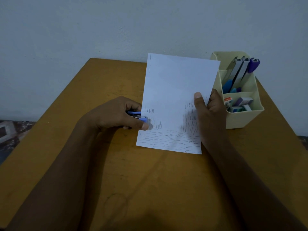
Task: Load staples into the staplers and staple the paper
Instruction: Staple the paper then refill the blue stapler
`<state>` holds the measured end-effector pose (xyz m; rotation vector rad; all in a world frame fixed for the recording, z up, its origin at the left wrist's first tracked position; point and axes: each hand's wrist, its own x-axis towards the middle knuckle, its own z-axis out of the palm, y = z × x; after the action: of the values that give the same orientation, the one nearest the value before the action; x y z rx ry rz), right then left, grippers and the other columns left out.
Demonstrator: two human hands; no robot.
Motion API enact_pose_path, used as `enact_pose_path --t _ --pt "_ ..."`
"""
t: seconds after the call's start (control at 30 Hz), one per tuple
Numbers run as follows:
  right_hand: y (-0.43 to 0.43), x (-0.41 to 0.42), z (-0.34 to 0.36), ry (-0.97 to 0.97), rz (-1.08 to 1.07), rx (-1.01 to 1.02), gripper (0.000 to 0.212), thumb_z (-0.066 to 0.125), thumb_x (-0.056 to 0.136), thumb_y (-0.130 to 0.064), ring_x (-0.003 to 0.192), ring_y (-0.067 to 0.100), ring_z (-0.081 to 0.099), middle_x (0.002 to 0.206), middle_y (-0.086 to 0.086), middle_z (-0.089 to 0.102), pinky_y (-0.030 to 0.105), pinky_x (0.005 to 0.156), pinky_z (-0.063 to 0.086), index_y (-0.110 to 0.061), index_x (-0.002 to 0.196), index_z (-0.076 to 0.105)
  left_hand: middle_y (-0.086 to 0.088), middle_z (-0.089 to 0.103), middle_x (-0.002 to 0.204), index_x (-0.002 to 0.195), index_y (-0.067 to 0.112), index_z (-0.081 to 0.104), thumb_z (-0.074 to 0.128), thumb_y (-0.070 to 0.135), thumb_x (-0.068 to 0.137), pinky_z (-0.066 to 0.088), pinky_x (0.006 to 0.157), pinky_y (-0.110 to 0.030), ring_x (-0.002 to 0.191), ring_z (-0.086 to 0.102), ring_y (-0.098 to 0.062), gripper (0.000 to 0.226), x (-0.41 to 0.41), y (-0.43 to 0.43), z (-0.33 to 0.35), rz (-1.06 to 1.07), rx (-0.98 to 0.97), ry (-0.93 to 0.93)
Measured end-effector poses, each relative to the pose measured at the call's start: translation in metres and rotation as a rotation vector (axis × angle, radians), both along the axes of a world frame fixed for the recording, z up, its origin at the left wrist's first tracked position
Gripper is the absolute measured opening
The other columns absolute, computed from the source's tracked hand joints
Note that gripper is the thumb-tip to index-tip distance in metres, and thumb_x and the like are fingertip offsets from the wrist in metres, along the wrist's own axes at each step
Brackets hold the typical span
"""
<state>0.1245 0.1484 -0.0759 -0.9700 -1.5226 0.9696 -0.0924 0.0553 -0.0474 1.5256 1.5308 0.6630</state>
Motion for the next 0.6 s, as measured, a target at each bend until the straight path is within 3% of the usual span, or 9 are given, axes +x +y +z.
enact_pose_path --t 0.33,0.5,0.6 --pt "0.0004 0.0004 -0.0004 0.014 0.007 -0.016 0.013 0.05 0.096 -0.021 0.094 -0.013 0.057 0.102 -0.019 0.06 0.003 0.08 0.044 -0.023 0.109 0.054 0.018 0.072 0.103 0.092 0.014 0.073 0.07 0.041 0.072 0.039 0.051 -0.019 0.058 0.056 -0.024 0.033 0.0014 0.0022 -0.0039 0.028 0.05 0.036" --pt "-0.0003 0.0003 -0.0007 0.008 0.006 -0.014 0.016 0.05 0.096 -0.021 0.098 -0.004 0.059 0.103 -0.014 0.063 0.009 0.082 0.048 -0.019 0.111 0.056 0.005 0.074 0.102 0.094 0.008 0.071 0.071 0.044 0.071 0.039 0.049 -0.02 0.058 0.058 -0.022 0.043 0.004 0.0035 -0.0069 0.049 0.085 0.025" --pt "-0.0002 0.0003 -0.0003 0.007 0.011 -0.018 0.014 0.05 0.096 -0.021 0.095 -0.008 0.059 0.102 -0.017 0.062 0.007 0.08 0.047 -0.021 0.11 0.055 -0.003 0.075 0.098 0.092 0.003 0.071 0.072 0.04 0.073 0.036 0.046 -0.019 0.051 0.053 -0.016 0.041 0.0065 0.0036 -0.0073 0.049 0.107 0.001"
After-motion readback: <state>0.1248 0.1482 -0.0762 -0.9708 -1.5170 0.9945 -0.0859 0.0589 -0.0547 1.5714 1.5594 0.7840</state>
